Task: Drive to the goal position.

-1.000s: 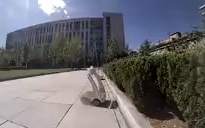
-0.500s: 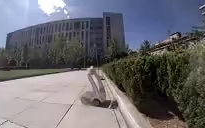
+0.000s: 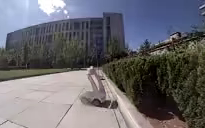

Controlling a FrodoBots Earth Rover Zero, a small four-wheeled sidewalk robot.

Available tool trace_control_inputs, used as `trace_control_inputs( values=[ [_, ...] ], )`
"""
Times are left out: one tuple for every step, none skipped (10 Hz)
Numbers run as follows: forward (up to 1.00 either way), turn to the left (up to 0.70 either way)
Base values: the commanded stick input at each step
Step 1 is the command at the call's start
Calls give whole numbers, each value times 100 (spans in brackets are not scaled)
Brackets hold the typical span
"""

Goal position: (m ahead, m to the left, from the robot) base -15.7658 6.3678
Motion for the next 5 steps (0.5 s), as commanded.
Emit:
trace_control_inputs(
  values=[
    [3,0],
    [2,0],
    [1,0],
    [2,0],
    [4,0]
  ],
)
